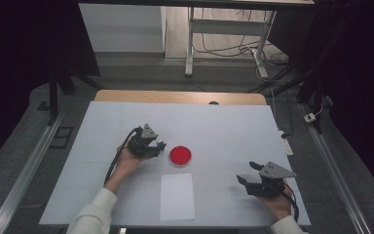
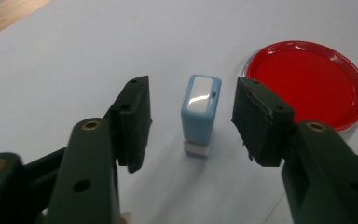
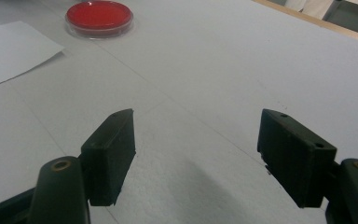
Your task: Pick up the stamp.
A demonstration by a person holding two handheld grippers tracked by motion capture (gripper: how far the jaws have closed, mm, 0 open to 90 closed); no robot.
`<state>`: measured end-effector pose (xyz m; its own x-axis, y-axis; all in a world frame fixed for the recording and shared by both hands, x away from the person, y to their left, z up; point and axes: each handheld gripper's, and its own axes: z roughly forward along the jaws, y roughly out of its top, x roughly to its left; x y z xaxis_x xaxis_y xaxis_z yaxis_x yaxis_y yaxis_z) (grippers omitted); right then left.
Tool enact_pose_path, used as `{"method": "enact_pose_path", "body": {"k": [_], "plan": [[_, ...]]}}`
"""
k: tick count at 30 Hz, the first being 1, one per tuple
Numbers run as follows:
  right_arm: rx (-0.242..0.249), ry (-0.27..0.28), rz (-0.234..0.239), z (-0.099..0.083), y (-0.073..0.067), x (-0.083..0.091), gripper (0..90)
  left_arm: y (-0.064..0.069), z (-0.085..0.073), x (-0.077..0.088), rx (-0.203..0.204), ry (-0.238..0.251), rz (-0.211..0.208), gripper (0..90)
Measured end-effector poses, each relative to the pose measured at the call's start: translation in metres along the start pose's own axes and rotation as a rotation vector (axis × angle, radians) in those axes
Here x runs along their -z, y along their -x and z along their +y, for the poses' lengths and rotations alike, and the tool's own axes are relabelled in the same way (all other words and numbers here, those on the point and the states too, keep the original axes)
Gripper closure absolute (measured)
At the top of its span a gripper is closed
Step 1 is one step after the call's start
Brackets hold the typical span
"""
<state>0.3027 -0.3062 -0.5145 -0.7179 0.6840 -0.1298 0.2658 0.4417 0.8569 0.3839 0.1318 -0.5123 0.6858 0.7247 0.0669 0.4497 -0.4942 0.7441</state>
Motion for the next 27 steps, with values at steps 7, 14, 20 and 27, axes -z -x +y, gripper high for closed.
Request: {"method": "enact_pose_path", "body": {"k": [7,14,20,27], "plan": [[0.002,-0.004,-0.005,-0.0001,-0.0003,0.0001,27.1,0.0003,-0.0002,0.0009,-0.007,0.008,-0.010,56.1],[0.003,-0.008,-0.001,-0.0005,-0.0001,-0.0004,27.2,0.0023,-0.0005,-0.0017,-0.032,0.002,-0.015,61.7],[0.003,-0.009,0.000,-0.0009,0.0001,-0.0006,27.5,0.0027,-0.0005,-0.0009,-0.037,0.009,-0.014,69.6],[0.004,-0.011,0.000,-0.0011,0.0001,-0.0008,27.5,0.0038,-0.0004,-0.0005,-0.055,0.017,-0.021,74.8]]}}
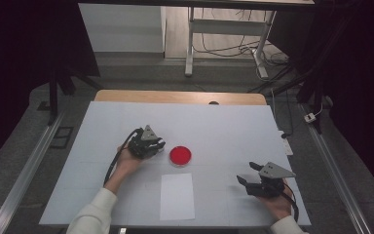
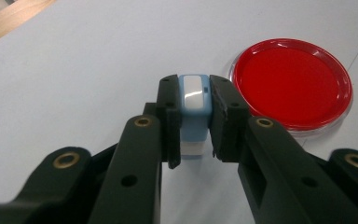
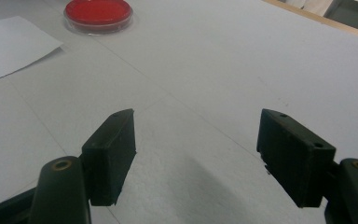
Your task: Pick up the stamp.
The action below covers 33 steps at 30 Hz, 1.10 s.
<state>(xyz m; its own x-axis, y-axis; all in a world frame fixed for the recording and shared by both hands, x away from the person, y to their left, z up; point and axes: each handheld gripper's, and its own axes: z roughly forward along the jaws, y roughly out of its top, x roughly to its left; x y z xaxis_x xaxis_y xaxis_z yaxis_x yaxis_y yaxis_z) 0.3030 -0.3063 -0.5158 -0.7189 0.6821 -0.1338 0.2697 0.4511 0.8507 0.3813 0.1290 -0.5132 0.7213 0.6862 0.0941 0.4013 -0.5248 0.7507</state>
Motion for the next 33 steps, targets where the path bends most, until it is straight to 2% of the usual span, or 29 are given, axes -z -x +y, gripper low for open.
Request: {"method": "enact_pose_path", "body": {"k": [6,14,33], "plan": [[0.000,0.003,-0.001,0.000,0.000,0.000,27.5,0.000,0.000,0.001,0.000,-0.001,0.010,75.2],[0.001,0.004,-0.002,0.000,0.000,0.000,27.5,-0.002,0.001,0.006,0.017,0.024,0.010,75.3],[-0.001,0.010,-0.005,0.000,0.000,0.002,27.5,0.000,0.004,0.020,0.058,0.067,-0.016,75.3]]}}
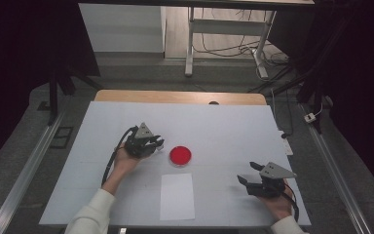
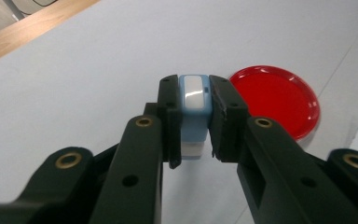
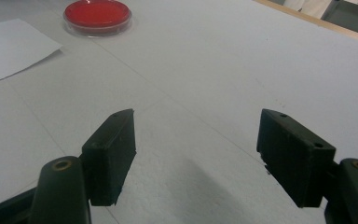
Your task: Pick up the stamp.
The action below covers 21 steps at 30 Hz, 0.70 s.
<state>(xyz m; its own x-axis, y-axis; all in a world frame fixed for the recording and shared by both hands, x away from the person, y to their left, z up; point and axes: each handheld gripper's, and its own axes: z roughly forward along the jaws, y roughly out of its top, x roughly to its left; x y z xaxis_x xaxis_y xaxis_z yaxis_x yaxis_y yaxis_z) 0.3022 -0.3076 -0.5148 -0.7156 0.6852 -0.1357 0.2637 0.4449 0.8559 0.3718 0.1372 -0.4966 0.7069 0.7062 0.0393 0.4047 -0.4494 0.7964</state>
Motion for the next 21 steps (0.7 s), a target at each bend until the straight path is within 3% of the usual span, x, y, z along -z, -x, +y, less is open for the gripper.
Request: {"method": "enact_pose_path", "body": {"k": [21], "plan": [[0.003,-0.003,-0.001,0.000,0.000,0.000,27.5,0.008,0.007,0.032,0.053,0.079,-0.040,75.2]]}}
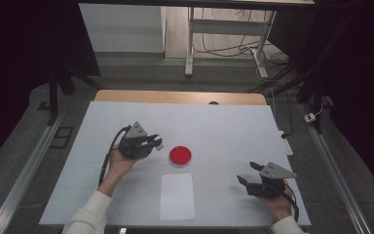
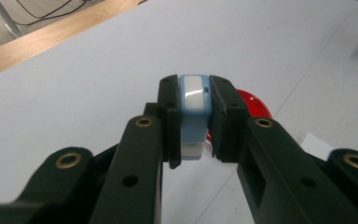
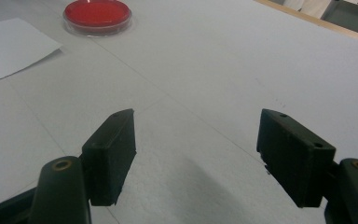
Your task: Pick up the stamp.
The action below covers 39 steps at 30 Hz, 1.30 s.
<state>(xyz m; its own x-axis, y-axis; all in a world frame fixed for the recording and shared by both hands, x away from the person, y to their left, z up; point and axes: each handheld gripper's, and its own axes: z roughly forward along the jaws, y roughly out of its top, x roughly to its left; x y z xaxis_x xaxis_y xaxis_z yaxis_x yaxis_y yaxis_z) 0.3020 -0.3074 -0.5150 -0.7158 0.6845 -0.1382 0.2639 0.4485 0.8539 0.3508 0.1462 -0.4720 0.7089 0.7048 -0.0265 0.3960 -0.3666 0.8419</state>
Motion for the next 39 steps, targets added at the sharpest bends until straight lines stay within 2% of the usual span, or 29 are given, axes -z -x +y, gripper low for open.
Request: {"method": "enact_pose_path", "body": {"k": [12,24,39], "plan": [[0.000,0.001,0.000,0.000,0.000,0.000,27.6,0.003,0.003,0.005,0.035,0.021,-0.032,75.2],[0.003,-0.002,-0.001,0.000,0.000,0.000,27.5,0.012,0.008,0.009,0.067,0.044,-0.072,75.2],[-0.009,-0.001,-0.001,0.000,0.001,-0.003,27.6,0.028,0.014,0.012,0.057,0.056,-0.134,75.2]]}}
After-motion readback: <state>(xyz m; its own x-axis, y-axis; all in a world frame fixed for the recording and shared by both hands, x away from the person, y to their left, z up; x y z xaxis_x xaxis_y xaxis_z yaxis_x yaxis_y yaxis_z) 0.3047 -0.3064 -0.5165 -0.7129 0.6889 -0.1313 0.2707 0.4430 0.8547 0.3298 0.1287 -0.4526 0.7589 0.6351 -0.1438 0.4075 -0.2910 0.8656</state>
